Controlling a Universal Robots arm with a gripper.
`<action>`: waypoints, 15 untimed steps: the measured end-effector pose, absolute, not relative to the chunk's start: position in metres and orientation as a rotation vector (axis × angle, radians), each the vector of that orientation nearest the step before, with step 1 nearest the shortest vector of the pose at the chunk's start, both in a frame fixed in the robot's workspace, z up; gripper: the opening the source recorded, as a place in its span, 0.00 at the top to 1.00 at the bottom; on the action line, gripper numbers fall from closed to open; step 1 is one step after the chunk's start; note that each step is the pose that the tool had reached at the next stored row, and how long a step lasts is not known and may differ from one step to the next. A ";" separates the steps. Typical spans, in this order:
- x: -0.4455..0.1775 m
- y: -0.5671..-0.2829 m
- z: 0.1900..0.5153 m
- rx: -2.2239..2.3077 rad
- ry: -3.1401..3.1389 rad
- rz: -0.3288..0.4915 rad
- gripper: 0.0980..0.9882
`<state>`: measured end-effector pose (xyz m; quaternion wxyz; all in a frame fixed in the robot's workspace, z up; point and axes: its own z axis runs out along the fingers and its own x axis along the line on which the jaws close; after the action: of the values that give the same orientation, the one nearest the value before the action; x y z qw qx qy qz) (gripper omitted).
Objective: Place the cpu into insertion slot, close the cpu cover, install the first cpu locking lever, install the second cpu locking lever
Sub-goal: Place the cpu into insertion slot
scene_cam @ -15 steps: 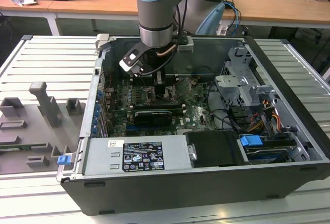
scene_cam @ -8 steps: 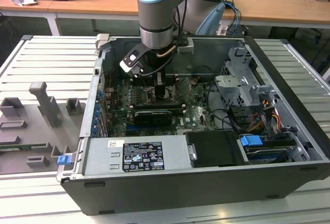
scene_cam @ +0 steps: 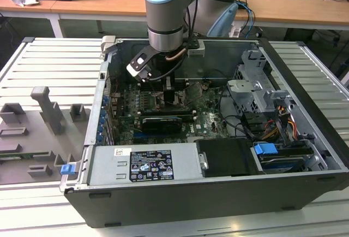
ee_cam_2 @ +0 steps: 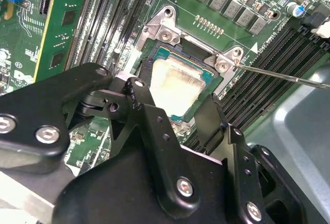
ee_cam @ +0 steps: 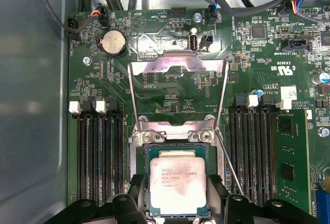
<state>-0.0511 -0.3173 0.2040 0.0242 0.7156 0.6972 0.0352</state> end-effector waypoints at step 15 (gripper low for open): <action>-0.050 -0.317 0.213 2.201 2.147 0.071 0.99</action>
<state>-0.0499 -0.3174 0.2135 0.0330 0.7153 0.6976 0.0230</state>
